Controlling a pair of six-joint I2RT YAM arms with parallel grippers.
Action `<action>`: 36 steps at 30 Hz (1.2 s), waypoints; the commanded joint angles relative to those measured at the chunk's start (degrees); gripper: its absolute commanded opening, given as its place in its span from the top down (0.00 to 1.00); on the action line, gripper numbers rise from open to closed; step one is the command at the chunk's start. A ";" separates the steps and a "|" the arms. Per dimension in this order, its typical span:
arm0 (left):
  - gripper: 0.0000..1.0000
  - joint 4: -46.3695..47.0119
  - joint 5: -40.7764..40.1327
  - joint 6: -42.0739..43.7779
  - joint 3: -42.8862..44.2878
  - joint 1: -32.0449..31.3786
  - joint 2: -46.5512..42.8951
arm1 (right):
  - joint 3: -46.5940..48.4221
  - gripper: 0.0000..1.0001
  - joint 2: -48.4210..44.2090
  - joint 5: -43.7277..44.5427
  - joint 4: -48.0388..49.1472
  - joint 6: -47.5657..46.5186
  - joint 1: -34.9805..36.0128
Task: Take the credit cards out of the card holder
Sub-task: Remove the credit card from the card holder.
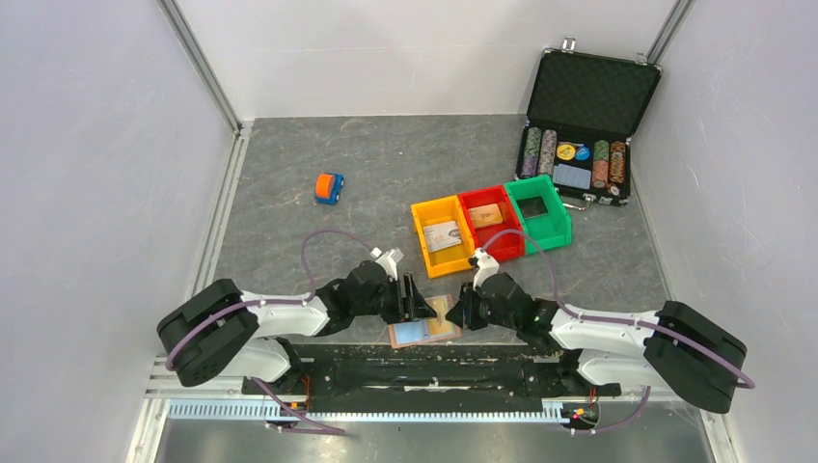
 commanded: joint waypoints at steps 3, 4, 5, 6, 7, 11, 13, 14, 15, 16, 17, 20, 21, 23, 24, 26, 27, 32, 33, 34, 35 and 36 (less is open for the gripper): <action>0.35 1.94 -2.37 -0.49 1.57 -0.93 3.61 | -0.85 0.81 1.52 -1.60 3.27 0.78 0.15; 0.35 2.52 -2.34 -0.67 1.48 -1.05 4.08 | -1.26 0.82 1.61 -1.89 3.96 1.10 0.15; 0.36 2.99 -2.30 -0.76 1.54 -1.14 4.50 | -1.70 0.83 1.68 -2.08 4.37 1.39 0.17; 0.37 3.28 -2.28 -0.78 1.60 -1.24 4.81 | -2.04 0.84 1.76 -2.20 4.82 1.56 0.17; 0.38 3.48 -2.27 -0.78 1.72 -1.33 5.06 | -2.34 0.85 1.72 -2.32 5.02 1.76 0.14; 0.43 5.05 -1.64 -1.27 1.66 -1.49 6.04 | -3.32 0.87 1.80 -2.86 6.18 2.61 0.15; 0.47 6.74 -0.98 -2.10 1.35 -1.65 6.29 | -3.66 0.87 1.93 -2.90 6.61 2.94 0.15; 0.49 7.38 -0.67 -2.52 1.14 -1.68 6.29 | -3.79 0.87 1.98 -2.97 6.74 3.05 0.17; 0.52 7.94 -0.42 -2.90 0.96 -1.69 6.21 | -3.97 0.88 1.99 -2.90 6.91 3.24 0.18; 0.54 8.29 -0.28 -3.24 0.72 -1.68 6.16 | -4.09 0.88 2.06 -2.89 7.00 3.31 0.17; 0.56 8.76 -0.09 -3.69 0.39 -1.65 5.92 | -4.30 0.88 2.03 -2.96 7.09 3.37 0.11; 0.60 10.17 -0.08 -5.54 -0.73 -1.69 4.73 | -4.71 0.88 1.97 -2.77 7.27 3.56 0.15; 0.62 10.86 -0.04 -6.47 -1.24 -1.69 4.28 | -4.76 0.88 2.04 -2.66 7.32 3.67 0.13; 0.68 12.29 0.10 -7.67 -1.77 -1.69 3.27 | -4.84 0.88 2.13 -2.63 7.53 3.86 0.15; 0.69 12.24 0.09 -7.86 -1.86 -1.63 2.48 | -4.78 0.88 2.14 -2.56 7.54 3.83 0.21; 0.73 11.56 -0.07 -7.90 -1.69 -1.68 1.45 | -4.89 0.88 2.25 -2.51 7.54 3.99 0.15; 0.77 11.09 -0.27 -7.81 -1.73 -1.67 0.88 | -4.85 0.88 2.24 -2.54 7.54 4.01 0.15; 0.93 10.88 -0.76 -7.85 -2.46 -1.69 0.05 | -4.77 0.88 2.42 -2.45 7.62 4.08 0.18; 0.97 10.89 -0.77 -7.85 -2.48 -1.67 0.21 | -4.81 0.88 2.52 -2.45 7.70 4.19 0.15; 0.98 10.91 -0.73 -7.85 -2.48 -1.69 0.48 | -4.88 0.88 2.61 -2.52 7.79 4.26 0.19; 0.98 11.06 -0.65 -7.86 -2.57 -1.65 0.68 | -4.93 0.88 2.58 -2.54 7.96 4.34 0.17; 0.98 11.26 -0.56 -7.94 -2.65 -1.67 0.83 | -5.00 0.88 2.74 -2.54 7.98 4.47 0.15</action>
